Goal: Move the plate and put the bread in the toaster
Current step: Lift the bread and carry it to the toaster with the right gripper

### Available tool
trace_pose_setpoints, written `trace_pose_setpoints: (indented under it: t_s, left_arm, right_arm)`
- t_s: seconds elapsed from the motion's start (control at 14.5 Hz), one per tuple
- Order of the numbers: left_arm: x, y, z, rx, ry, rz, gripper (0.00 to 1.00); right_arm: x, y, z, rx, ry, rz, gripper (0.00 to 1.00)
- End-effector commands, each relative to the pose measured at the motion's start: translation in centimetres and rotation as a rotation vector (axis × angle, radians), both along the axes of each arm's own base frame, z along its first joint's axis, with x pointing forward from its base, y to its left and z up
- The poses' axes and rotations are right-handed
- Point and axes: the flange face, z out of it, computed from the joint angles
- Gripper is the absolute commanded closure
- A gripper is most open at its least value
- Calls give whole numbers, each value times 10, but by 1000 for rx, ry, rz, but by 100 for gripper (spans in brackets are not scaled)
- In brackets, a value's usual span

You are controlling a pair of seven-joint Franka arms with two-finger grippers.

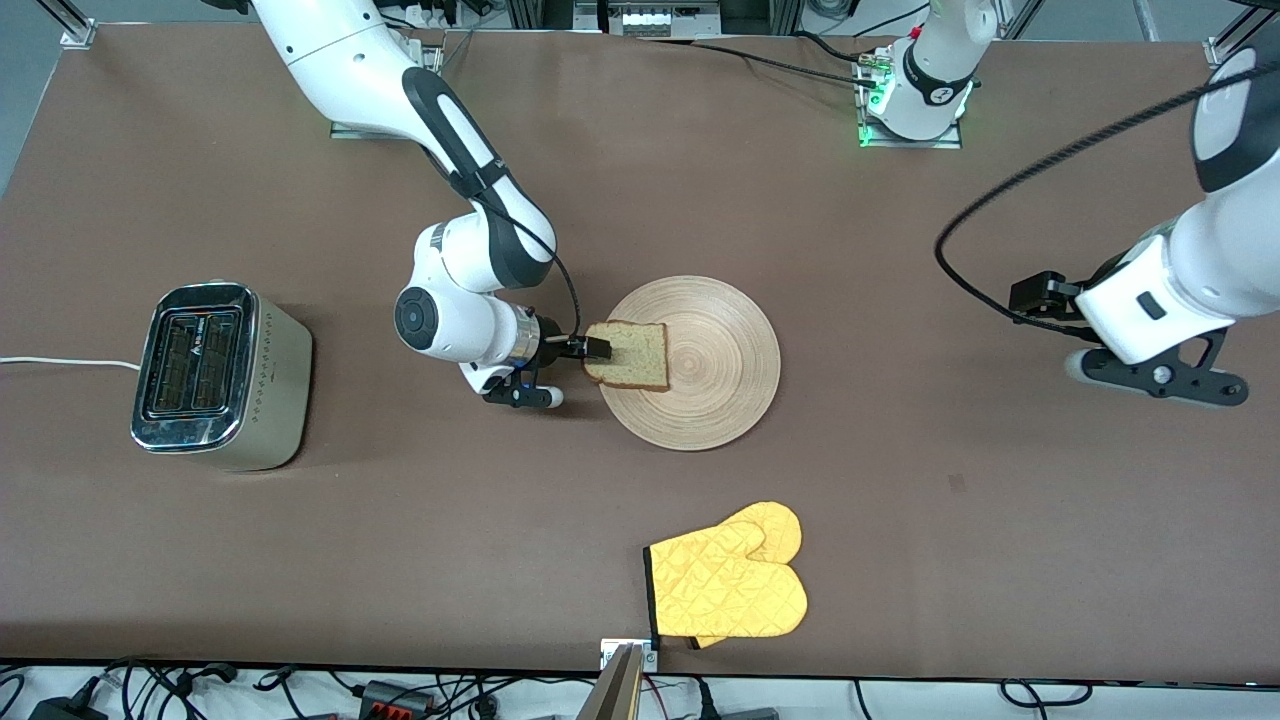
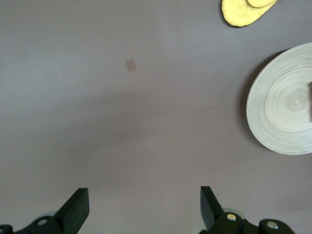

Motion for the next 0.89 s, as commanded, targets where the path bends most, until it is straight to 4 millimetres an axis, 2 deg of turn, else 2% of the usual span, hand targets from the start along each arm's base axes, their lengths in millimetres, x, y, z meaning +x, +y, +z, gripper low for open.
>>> trace_pose_setpoints:
  t_s: [0.0,0.21,0.41,0.55,0.62,0.83]
  left_arm:
    - [-37,26,10,4,-98,99,0]
    - [-53,60,3,-89,-235,175,0]
    - [-69,65,3,-83,-237,61,0]
    - [-70,66,2,-79,-232,63,0]
    - [-70,69,1,-46,-230,55,0]
    - [-75,61,2,-18,-167,34,0]
  right_arm:
    - [3,7,2,13,-3,-13,26]
    - [4,8,3,17,-7,-10,58]
    - [5,8,7,21,-11,-8,82]
    - [8,11,15,29,-18,-6,97]
    - [8,14,19,35,-8,5,100]
    - [18,14,46,36,22,-25,100]
